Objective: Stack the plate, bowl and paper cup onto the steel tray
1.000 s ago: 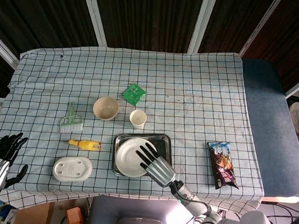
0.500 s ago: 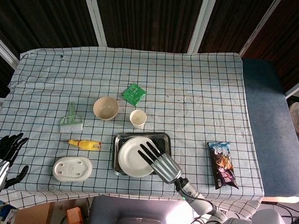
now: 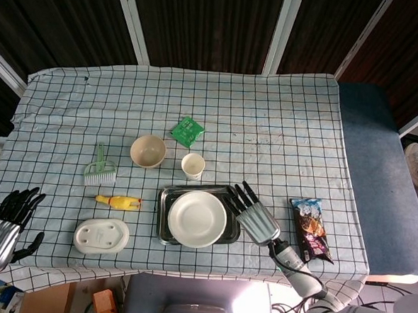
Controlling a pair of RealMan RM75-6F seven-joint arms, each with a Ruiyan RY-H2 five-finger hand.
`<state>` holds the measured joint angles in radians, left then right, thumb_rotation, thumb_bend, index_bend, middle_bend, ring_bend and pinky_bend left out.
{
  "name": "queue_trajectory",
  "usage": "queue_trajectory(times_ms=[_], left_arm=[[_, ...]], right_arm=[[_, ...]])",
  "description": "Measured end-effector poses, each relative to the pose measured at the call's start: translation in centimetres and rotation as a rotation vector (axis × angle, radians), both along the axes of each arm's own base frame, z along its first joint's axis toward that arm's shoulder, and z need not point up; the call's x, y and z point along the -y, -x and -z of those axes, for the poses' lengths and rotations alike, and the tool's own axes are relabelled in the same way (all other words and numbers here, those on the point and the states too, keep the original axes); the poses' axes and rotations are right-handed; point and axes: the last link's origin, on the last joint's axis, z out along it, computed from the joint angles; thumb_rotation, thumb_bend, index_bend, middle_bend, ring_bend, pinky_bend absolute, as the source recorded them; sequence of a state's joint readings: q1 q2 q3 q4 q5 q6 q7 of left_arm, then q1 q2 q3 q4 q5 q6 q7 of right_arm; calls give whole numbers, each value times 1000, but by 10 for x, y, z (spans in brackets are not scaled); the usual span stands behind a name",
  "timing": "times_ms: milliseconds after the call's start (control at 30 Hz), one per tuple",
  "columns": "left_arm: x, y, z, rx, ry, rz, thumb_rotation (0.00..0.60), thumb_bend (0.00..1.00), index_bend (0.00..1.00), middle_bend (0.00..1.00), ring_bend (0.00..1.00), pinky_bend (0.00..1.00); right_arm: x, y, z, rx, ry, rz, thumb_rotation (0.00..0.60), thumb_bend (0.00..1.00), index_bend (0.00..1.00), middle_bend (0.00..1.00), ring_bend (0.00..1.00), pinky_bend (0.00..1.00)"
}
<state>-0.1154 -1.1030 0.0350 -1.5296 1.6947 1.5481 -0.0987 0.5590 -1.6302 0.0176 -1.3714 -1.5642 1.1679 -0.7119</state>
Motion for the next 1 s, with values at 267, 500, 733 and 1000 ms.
queue_trajectory(times_ms=[267,500,733,1000], left_arm=[[-13,-17,19,21,74,95,600,406,10,0,0,42],[-48,-51,55,39,163,193,600,406,41,2,0,42],[-91,-92,87,64,133,205,600,406,206,3,0,42],[-121,-138,132,33,116,263,600,392,199,0,0,23]], right_arm=[[-40,50,-72,70,128,146,600,161,0,0,0,0],[-93,110,-130,165,196,354,600,161,0,0,0,0],[-116,142,-163,299,215,445,600,161,0,0,0,0],[-121,150,-187,340,265,459,600,161,0,0,0,0]])
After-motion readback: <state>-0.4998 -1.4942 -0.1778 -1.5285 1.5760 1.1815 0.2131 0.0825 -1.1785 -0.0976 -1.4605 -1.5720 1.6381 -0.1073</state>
